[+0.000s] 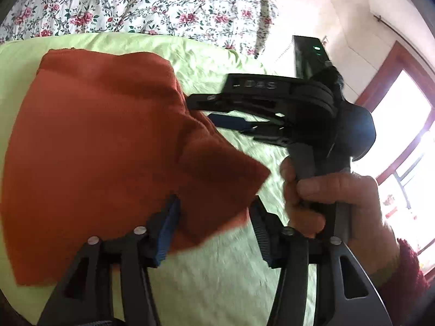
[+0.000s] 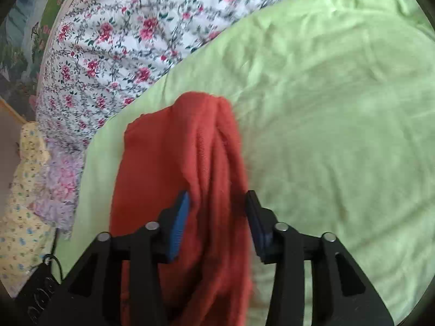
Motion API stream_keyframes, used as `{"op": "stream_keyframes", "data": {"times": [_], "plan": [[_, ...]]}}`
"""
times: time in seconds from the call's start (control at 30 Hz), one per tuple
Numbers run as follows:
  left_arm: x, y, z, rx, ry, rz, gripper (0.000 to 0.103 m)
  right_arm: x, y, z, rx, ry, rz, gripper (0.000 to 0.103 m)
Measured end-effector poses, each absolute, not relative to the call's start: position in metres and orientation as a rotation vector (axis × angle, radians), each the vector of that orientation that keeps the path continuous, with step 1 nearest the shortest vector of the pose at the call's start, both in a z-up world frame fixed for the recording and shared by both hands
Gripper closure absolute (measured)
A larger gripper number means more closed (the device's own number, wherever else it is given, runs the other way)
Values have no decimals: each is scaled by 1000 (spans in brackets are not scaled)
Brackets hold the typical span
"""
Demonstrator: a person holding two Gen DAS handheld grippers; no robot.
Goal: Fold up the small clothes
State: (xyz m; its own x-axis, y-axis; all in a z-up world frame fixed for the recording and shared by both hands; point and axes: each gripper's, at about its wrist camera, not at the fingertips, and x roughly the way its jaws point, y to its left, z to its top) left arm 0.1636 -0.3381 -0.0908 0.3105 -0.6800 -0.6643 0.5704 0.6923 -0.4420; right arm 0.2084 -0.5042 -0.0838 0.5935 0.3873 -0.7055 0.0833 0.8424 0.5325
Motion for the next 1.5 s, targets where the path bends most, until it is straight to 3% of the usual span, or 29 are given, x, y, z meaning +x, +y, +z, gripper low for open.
{"op": "stream_keyframes", "data": {"times": [0.2,0.4,0.43,0.47,0.6,0.73,0.87,0.93,0.97,1.0,1.33,1.4,1.43,1.47,1.5], "plan": [[148,-290,-70,-156,923,-785,46,166,-492,-53,566,853,271,57],[168,-228,-66,-258,936,-631,44,166,-473,-75,528,942,251,56],[173,-219,-68,-269,946,-604,44,166,-471,-78,527,953,249,61],[178,-209,-70,-287,956,-578,44,164,-471,-77,544,946,262,89],[193,-189,-76,-316,963,-520,44,147,-486,-65,608,858,249,89],[206,-182,-84,-334,989,-505,44,150,-490,-96,601,955,194,89],[217,-181,-91,-342,1011,-508,37,146,-494,-88,639,912,201,77],[227,-182,-93,-343,1023,-516,36,149,-496,-82,639,892,196,62],[233,-185,-94,-349,1027,-522,35,152,-497,-79,630,887,190,46],[239,-186,-95,-359,1033,-532,30,155,-496,-78,623,885,185,37],[313,-204,-126,-423,1132,-552,26,222,-498,-108,651,990,239,37],[315,-210,-127,-413,1124,-568,31,228,-496,-122,679,1018,267,37],[318,-216,-127,-397,1118,-589,42,228,-496,-125,694,1013,277,37],[320,-221,-129,-398,1126,-610,62,227,-496,-126,711,1001,290,42],[323,-224,-134,-415,1141,-623,68,228,-495,-129,740,1012,315,63]]}}
